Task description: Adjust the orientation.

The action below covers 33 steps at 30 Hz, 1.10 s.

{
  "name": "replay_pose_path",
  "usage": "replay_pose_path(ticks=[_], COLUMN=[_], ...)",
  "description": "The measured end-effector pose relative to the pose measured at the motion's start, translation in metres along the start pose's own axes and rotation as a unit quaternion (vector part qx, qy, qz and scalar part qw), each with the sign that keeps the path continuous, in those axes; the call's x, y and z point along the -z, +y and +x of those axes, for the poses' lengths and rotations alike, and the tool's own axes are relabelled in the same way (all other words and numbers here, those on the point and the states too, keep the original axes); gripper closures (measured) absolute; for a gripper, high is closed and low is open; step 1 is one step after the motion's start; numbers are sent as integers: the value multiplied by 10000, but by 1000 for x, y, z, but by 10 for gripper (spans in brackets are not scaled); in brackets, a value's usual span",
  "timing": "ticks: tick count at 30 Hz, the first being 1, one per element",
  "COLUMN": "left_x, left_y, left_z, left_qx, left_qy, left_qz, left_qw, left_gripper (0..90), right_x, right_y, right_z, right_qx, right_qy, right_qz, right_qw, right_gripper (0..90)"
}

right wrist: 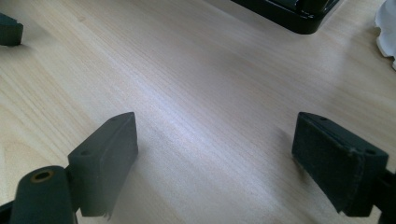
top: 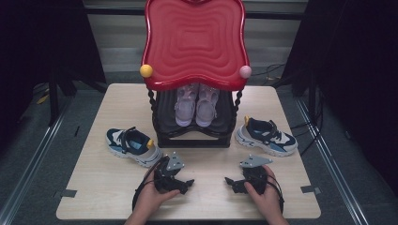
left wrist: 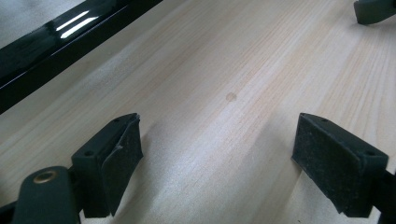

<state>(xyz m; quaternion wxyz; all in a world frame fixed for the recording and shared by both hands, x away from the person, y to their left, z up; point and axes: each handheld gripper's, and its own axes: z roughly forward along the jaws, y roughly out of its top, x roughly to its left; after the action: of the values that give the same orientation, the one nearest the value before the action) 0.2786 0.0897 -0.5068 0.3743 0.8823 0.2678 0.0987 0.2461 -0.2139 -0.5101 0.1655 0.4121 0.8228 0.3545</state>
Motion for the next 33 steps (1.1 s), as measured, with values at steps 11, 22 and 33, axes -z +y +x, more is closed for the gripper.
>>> replay_pose_path(ticks=[11, 22, 33], left_x=[5, 22, 37], left_y=[3, 14, 22], left_z=[1, 6, 12], left_qx=[87, 163, 163], left_qy=[-134, -220, -241], left_qz=[207, 329, 528], left_qw=[9997, 9991, 9982], left_gripper=[157, 169, 174], right_x=[0, 0, 0], right_y=[0, 0, 0], right_z=[0, 0, 0], right_qx=[-31, -31, -33], right_qy=[0, 0, 2], right_qz=[18, 18, 19], right_qw=[10000, 10000, 10000], right_gripper=[138, 139, 139])
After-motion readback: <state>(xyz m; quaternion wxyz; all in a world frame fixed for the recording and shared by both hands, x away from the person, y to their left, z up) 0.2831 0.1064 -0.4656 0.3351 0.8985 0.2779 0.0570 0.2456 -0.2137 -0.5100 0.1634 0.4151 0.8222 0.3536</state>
